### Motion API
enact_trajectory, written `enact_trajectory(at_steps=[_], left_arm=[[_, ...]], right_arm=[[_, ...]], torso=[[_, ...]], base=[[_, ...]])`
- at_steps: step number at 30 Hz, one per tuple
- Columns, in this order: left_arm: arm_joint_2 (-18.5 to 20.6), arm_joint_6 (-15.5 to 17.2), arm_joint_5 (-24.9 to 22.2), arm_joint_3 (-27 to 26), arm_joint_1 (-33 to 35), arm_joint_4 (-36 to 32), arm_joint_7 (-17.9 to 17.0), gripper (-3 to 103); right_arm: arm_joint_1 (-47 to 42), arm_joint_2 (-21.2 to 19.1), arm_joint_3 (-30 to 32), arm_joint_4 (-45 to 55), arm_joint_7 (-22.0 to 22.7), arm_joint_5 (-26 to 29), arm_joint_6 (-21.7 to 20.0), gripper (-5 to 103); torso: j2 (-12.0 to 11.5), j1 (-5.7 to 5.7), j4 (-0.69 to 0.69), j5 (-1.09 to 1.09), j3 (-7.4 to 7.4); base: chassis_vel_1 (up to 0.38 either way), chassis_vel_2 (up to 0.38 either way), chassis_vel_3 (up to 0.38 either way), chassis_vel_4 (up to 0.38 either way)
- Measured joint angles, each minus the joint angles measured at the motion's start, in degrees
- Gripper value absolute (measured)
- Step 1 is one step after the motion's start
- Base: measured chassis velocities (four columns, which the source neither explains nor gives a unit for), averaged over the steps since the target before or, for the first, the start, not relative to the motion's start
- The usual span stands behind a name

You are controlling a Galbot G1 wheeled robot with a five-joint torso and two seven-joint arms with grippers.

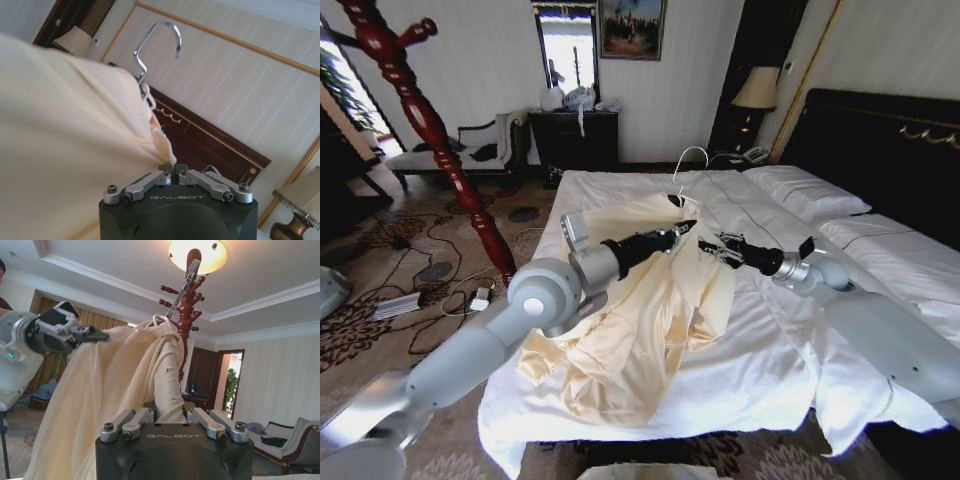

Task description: Pick up the clothes from the bed and hang them on the clothes hanger.

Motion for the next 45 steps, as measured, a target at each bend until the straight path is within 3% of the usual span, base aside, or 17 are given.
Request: enact_trajectory(at_steps=[6, 13, 15, 16, 17, 20, 21, 24, 25, 26, 31, 33, 35, 36, 39, 45], left_arm=[[-0.1, 0.2, 1.2, 1.2, 0.5, 0.3, 0.2, 2], [2.1, 0.6, 3.7, -2.1, 2.8, -1.5, -0.7, -1], [3.6, 1.4, 3.9, -3.0, 4.1, -3.2, -1.6, 9], [3.6, 1.4, 3.9, -3.0, 4.1, -3.2, -1.6, 9], [4.6, 2.4, 4.1, -3.6, 5.1, -4.4, -2.4, 9], [7.2, 5.9, 3.9, -5.6, 7.6, -7.7, -5.7, 25], [7.2, 5.9, 3.9, -5.6, 7.6, -7.7, -5.7, 25], [10.5, 8.7, 2.8, -9.0, 11.4, -11.3, -7.8, 41], [11.4, 9.2, 2.6, -10.4, 12.8, -12.3, -7.9, 41], [11.4, 9.2, 2.6, -10.4, 12.8, -12.3, -7.9, 41], [16.9, 10.0, -0.5, -18.2, 15.5, -13.9, -7.9, 69], [18.1, 9.9, -1.2, -19.5, 14.4, -13.9, -8.0, 69], [20.7, 9.4, -0.4, -21.2, 12.2, -13.9, -8.3, 79], [20.7, 9.4, -0.4, -21.2, 12.2, -13.9, -8.3, 79], [26.7, 8.7, 4.1, -23.3, 10.9, -13.9, -6.2, 95], [34.2, 8.3, 4.7, -27.8, 11.1, -13.8, -0.2, 100]], right_arm=[[0.3, -0.1, 0.2, 0.0, -0.2, 0.5, 0.1, 23], [-0.1, -0.6, 0.7, -0.4, -1.0, 0.5, 0.4, 23], [0.0, -0.6, 0.8, -0.8, -1.0, 0.6, 0.5, 23], [0.0, -0.6, 0.8, -0.8, -1.0, 0.6, 0.5, 23], [0.1, -0.5, 0.8, -1.0, -1.1, 0.7, 0.5, 23], [0.3, -0.4, 1.0, -1.5, -1.3, 1.2, 0.5, 23], [0.3, -0.4, 1.0, -1.5, -1.3, 1.2, 0.5, 23], [0.6, -0.4, 1.1, -1.6, -1.4, 1.6, 0.5, 23], [0.6, -0.4, 1.2, -1.6, -1.4, 1.7, 0.5, 23], [0.6, -0.4, 1.2, -1.6, -1.4, 1.7, 0.5, 23], [0.6, -1.4, 1.4, -1.7, -2.1, 1.8, 0.6, 23], [0.5, -1.7, 1.4, -1.7, -2.3, 1.5, 0.7, 23], [0.3, -1.9, 1.4, -1.7, -3.0, 0.6, 1.0, 23], [0.3, -1.9, 1.4, -1.7, -3.0, 0.6, 1.0, 23], [0.0, -1.8, 1.4, -2.1, -4.1, -0.2, 1.4, 23], [-0.4, -0.8, 1.6, -3.3, -5.7, -1.3, 2.1, 23]], torso=[[0.0, 0.00, 0.00, 0.00, 0.00], [0.0, 0.00, 0.00, 0.00, 0.00], [0.0, 0.00, 0.00, 0.00, 0.00], [0.0, 0.00, 0.00, 0.00, 0.00], [0.0, 0.00, 0.00, -0.01, 0.00], [0.0, -0.01, 0.01, -0.01, 0.00], [0.0, -0.01, 0.01, -0.01, 0.00], [0.0, 0.00, 0.00, -0.01, 0.00], [0.0, -0.01, 0.01, -0.01, 0.00], [0.0, -0.01, 0.01, -0.01, 0.00], [0.0, -0.01, 0.00, -0.02, -0.01], [0.0, -0.01, -0.01, -0.01, 0.00], [0.0, -0.01, -0.03, -0.01, 0.00], [0.0, -0.01, -0.03, -0.01, 0.00], [0.0, -0.01, 0.00, -0.02, 0.00], [0.0, -0.01, 0.01, -0.01, -0.01]], base=[[0.000, 0.000, 0.000, 0.000], [0.000, 0.000, 0.000, 0.000], [0.000, 0.000, 0.000, 0.000], [0.000, 0.000, 0.000, 0.000], [0.000, 0.000, 0.000, 0.000], [0.000, 0.000, 0.000, 0.000], [0.000, 0.000, 0.000, 0.000], [0.000, 0.000, 0.000, 0.000], [0.000, 0.000, 0.000, 0.000], [0.000, 0.000, 0.000, 0.000], [0.000, 0.000, 0.000, 0.000], [0.000, 0.000, 0.000, 0.000], [0.000, 0.000, 0.000, 0.000], [0.000, 0.000, 0.000, 0.000], [0.000, 0.000, 0.000, 0.000], [0.000, 0.000, 0.000, 0.000]])
